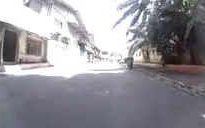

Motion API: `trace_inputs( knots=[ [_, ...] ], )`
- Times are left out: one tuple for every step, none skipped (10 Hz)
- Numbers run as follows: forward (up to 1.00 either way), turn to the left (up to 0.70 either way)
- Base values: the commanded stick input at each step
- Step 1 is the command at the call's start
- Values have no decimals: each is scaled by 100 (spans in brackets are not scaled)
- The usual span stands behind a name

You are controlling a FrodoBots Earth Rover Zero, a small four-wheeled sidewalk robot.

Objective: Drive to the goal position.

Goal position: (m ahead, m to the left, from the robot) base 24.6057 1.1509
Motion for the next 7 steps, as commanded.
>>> trace_inputs(
  knots=[
    [100, 0],
    [100, -17],
    [100, -40],
    [100, -40],
    [100, -21],
    [100, 0],
    [100, 0]
  ],
)
